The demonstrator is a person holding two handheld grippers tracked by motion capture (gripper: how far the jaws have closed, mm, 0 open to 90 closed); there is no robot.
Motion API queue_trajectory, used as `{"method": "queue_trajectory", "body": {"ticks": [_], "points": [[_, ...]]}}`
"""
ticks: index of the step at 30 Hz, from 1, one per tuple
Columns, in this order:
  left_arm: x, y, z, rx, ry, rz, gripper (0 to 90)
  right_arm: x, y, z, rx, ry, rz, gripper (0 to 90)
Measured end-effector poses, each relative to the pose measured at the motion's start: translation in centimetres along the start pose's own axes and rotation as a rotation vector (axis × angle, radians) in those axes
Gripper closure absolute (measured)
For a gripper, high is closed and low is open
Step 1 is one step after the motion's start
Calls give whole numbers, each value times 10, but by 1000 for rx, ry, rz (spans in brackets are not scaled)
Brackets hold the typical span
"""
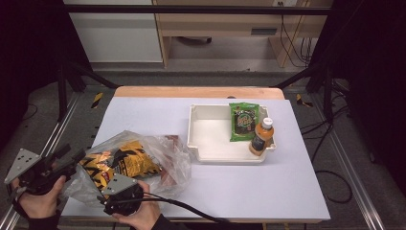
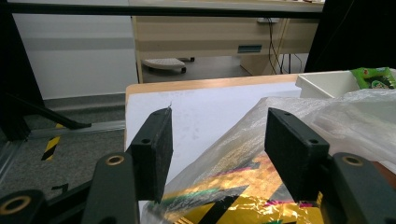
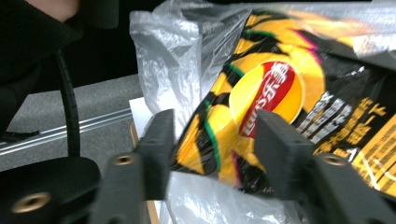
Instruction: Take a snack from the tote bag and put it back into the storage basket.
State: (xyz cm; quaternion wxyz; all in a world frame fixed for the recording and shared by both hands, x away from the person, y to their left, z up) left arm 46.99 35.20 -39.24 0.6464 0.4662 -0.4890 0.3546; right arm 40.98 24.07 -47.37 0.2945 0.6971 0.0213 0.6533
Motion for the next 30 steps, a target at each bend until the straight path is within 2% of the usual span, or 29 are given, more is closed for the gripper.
{"method": "queue_trajectory", "body": {"ticks": [2, 6, 7, 12, 18, 24, 30], "points": [[0, 0, 0, 1, 0, 1, 412, -1, 1, 1, -11, 7, -7, 655], [0, 0, 0, 1, 1, 2, 409, 0, 7, 6, -40, 15, -21, 849], [0, 0, 0, 2, 1, 3, 408, 1, 10, 9, -47, 13, -19, 875], [1, 1, 0, 1, -1, 11, 406, 9, 26, 22, -82, -3, 4, 897], [4, 3, 2, -9, 6, 30, 401, 26, 59, 47, -130, -9, 44, 900], [8, 3, 13, -32, -18, 46, 394, 39, 92, 75, -146, -55, 94, 900], [8, 3, 12, -31, -16, 46, 393, 47, 112, 99, -149, -116, 128, 900]]}}
Point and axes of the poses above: each handheld gripper's, and its own axes: y roughly backward along the jaws, x roughly out of its top, z roughly to its right, the point moved 10 cm from there along -y, roughly forward along the jaws, and after that the axes turned 2 degrees about y, right-handed, at the moved point
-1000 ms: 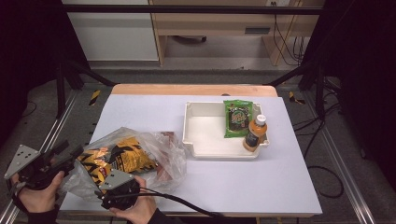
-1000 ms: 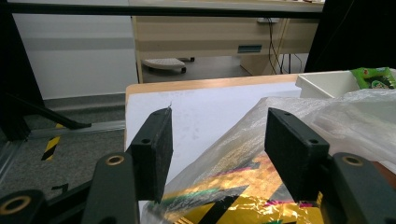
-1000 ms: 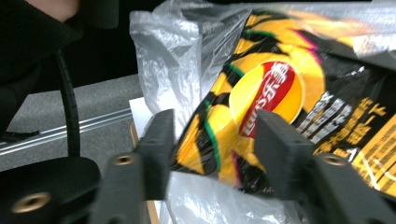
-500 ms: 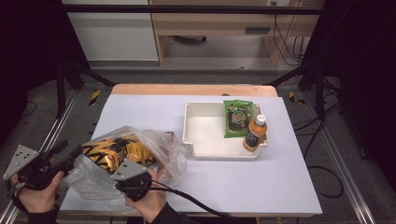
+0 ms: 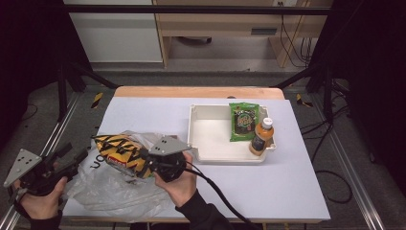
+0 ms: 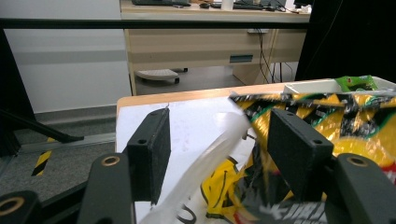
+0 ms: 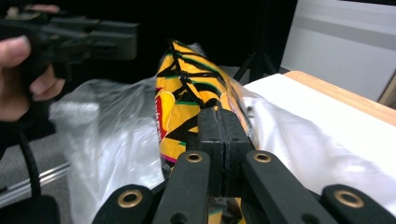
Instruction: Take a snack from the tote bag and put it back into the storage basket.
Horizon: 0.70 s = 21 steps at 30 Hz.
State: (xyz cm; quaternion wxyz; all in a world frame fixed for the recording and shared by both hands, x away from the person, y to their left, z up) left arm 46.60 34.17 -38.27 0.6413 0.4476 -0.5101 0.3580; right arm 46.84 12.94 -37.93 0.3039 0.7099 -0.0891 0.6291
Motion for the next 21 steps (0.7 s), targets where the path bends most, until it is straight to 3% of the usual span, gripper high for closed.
{"method": "queue_trajectory", "body": {"ticks": [2, 7, 10, 15, 21], "points": [[0, 0, -1, 1, 0, -2, 393, 2, -1, 10, -19, -11, 2, 900], [-3, -2, -1, 0, 0, -11, 392, -5, -14, 42, -129, -3, -22, 893], [-5, -4, -1, -3, 0, -21, 392, -8, -18, 56, -167, -17, -22, 879], [-11, -11, 4, -15, -14, -47, 402, -10, -16, 62, -171, -39, -8, 794], [-16, -16, 9, -20, -34, -72, 426, -10, -22, 55, -146, -28, 26, 594]]}}
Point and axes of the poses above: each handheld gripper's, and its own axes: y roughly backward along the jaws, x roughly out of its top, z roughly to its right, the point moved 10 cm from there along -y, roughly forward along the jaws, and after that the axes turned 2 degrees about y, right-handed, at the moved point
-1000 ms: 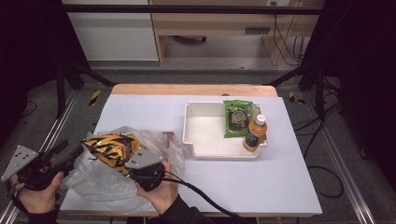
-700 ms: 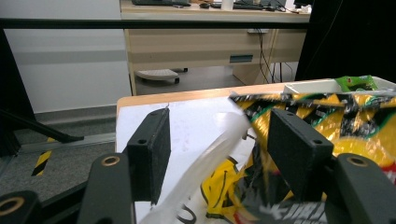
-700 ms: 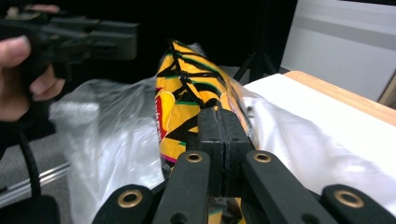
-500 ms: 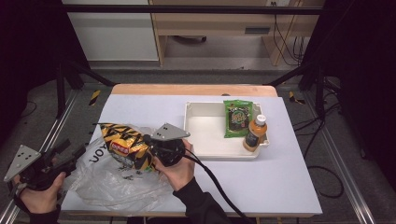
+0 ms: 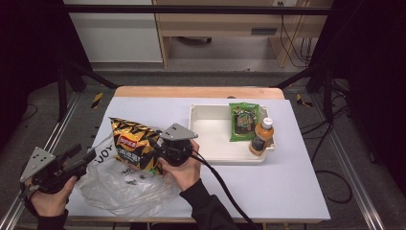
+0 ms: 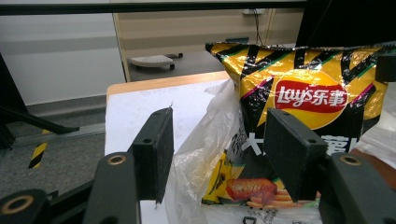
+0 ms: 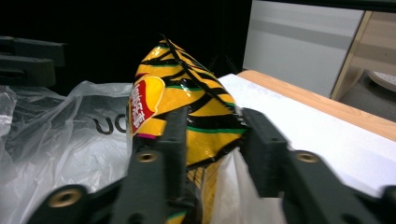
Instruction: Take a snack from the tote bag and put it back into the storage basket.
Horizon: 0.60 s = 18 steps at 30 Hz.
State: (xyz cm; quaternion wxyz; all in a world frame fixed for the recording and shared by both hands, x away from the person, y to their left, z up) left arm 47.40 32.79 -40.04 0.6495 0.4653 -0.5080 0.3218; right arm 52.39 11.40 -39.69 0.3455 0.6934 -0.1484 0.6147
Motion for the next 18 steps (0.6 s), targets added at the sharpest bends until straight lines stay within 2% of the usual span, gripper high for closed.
{"method": "queue_trajectory", "body": {"ticks": [5, 8, 9, 12, 13, 18], "points": [[0, 1, -2, 1, 8, 7, 428, -2, -11, -8, 60, -28, 9, 476], [0, 1, -3, 1, 9, 4, 428, -3, -16, -9, 76, -38, 7, 478], [0, 1, -3, 1, 9, 4, 428, -3, -18, -11, 89, -45, 6, 497], [0, 1, -2, 1, 9, 4, 428, -6, -20, -13, 107, -34, -11, 633], [0, 1, -2, 1, 9, 4, 428, -6, -20, -14, 110, -30, -17, 703], [0, 1, -3, 1, 9, 2, 428, -7, -19, -13, 127, -61, -39, 888]]}}
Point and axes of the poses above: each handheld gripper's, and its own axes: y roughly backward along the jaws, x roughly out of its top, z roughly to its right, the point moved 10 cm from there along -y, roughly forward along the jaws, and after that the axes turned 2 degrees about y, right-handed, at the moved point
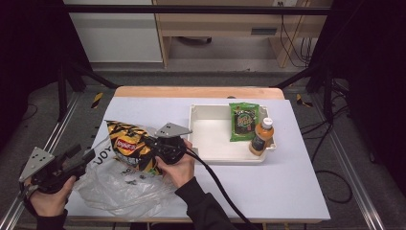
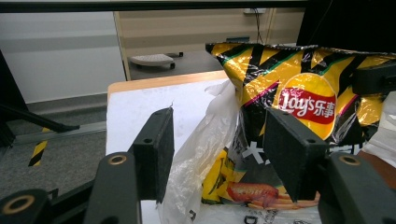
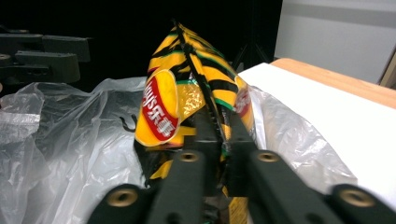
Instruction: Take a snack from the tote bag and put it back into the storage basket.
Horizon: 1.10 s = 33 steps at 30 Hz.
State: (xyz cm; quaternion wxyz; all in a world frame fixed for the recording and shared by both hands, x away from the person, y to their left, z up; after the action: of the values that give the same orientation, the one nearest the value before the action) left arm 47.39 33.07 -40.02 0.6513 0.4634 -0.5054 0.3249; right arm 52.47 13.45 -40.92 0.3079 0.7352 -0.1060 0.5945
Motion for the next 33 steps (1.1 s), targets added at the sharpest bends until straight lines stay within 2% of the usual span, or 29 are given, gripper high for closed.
{"method": "queue_trajectory", "body": {"ticks": [5, 9, 15, 21, 26, 33], "points": [[1, 1, -1, 3, 0, 3, 428, 2, 3, -5, 29, -14, 1, 900], [1, 2, -2, 5, 4, 5, 426, 9, 10, -12, 68, -18, 40, 900], [0, 1, -2, 6, -2, 2, 415, 33, 28, -23, 118, 4, 106, 900], [0, 0, -3, 15, 3, 2, 387, 54, 49, -32, 141, 25, 159, 900], [-3, -2, -4, 18, 6, -8, 380, 67, 66, -36, 143, 52, 187, 900], [-5, -5, -4, 18, 4, -18, 376, 85, 86, -38, 156, 54, 214, 900]]}}
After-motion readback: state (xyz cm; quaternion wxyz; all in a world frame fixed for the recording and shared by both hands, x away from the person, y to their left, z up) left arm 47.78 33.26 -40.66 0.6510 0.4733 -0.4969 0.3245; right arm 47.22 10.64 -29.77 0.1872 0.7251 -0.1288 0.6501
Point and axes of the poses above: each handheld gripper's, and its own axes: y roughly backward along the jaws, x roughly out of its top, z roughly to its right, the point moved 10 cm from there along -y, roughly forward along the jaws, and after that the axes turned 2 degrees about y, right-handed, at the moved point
